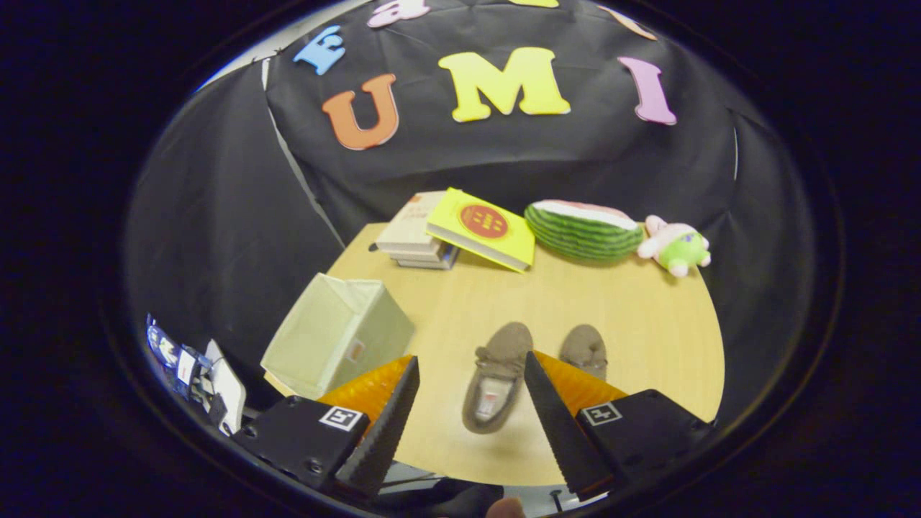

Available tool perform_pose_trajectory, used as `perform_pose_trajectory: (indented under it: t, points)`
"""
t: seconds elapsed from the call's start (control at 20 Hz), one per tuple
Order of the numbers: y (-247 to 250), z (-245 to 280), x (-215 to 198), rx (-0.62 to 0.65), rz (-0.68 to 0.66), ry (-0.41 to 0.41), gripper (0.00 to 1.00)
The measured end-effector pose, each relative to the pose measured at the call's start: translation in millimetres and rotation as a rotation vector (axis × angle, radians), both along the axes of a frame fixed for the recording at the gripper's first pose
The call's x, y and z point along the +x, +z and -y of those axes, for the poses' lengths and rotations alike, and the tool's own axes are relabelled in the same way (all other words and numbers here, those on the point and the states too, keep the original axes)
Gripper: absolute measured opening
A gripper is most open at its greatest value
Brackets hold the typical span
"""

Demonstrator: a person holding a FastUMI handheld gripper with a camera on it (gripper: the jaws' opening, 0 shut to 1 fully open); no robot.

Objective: Open the storage box then place both shoes into the box .Put the left shoe in first, then the right shoe, with the right side of both shoes facing outward in a uniform manner.

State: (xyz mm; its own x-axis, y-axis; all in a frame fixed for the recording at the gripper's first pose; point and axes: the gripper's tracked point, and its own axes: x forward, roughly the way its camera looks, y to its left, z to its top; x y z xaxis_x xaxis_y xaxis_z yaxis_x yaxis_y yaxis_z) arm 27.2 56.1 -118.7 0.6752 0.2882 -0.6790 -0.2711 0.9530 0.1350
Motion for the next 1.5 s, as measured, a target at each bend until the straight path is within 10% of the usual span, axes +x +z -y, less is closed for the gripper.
perform_pose_trajectory:
  t: [0.65, 1.5]
  points:
    - [-165, 14, 40, -0.079, -0.282, -0.078, 0.9]
    - [-210, 9, 46, -0.023, -0.509, -0.15, 0.07]
